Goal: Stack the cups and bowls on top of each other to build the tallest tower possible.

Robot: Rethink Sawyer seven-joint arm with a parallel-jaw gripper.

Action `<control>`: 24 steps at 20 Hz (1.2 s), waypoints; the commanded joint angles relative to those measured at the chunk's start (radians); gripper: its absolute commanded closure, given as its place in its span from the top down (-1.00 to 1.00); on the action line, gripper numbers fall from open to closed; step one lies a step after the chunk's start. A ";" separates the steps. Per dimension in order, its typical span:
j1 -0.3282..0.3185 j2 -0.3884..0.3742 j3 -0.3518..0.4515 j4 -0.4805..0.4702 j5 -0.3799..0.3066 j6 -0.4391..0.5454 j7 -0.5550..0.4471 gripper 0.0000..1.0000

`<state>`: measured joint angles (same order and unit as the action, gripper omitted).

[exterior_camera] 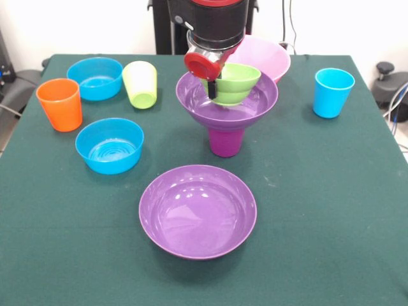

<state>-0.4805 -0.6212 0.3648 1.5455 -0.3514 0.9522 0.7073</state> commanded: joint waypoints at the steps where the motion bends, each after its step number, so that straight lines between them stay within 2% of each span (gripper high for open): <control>1: 0.007 0.010 0.020 0.033 -0.062 -0.053 0.041 -1.00; 3: 0.006 0.010 0.021 0.034 -0.061 -0.057 0.041 -1.00; 4: 0.005 0.010 0.021 0.035 -0.062 -0.059 0.041 1.00; 19: -0.006 0.006 0.034 0.045 -0.055 -0.082 0.035 1.00; 24: -0.021 -0.034 0.042 0.062 -0.041 -0.043 0.010 1.00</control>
<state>-0.4895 -0.6268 0.3664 1.5542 -0.3514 0.9522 0.7073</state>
